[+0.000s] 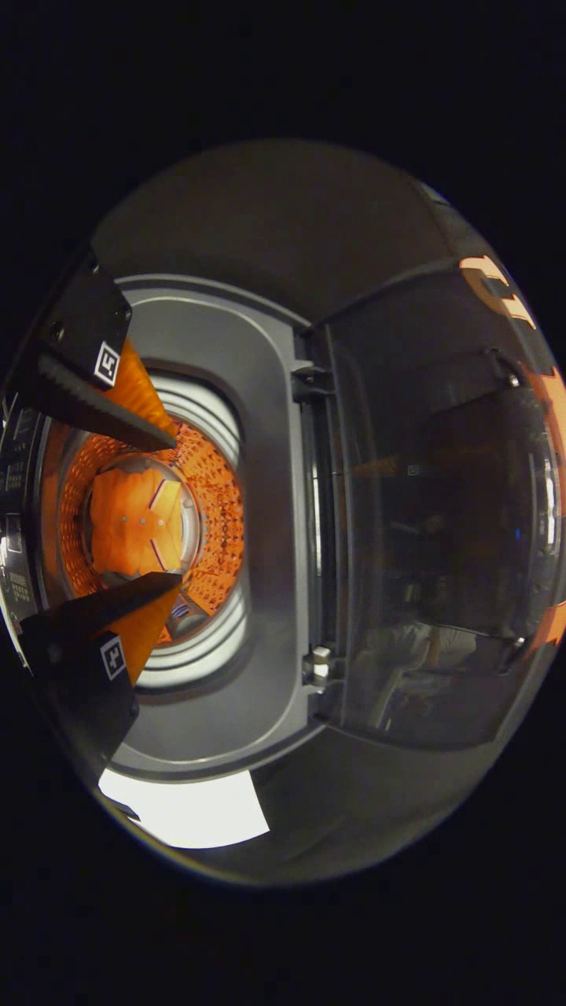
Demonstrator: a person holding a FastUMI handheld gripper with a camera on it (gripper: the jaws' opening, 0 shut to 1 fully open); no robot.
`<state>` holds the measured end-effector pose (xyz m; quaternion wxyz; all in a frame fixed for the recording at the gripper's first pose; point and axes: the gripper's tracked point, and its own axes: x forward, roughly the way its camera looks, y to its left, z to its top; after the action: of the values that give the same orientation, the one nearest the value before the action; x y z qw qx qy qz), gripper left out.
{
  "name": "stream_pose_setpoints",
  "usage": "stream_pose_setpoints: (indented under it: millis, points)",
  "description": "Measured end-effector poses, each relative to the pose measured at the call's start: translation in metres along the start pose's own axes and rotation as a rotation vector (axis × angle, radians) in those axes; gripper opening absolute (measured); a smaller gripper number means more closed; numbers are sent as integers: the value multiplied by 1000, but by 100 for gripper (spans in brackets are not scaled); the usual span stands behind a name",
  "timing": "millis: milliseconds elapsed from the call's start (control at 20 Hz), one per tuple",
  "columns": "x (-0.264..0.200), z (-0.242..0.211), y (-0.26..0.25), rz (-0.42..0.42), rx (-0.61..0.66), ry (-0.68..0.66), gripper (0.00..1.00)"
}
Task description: Put the clothes into the washing machine and then close the washing machine lid.
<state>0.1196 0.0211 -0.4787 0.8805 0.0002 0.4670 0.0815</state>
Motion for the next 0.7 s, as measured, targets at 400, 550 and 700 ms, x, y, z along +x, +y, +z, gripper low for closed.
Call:
stream_pose_setpoints:
  millis: [400,550,700]
  points:
    - [-91,66,13,24,48,-234,99]
    - [-131,98,21,37,43,-334,99]
    - [-167,138,32,41,2,-430,99]
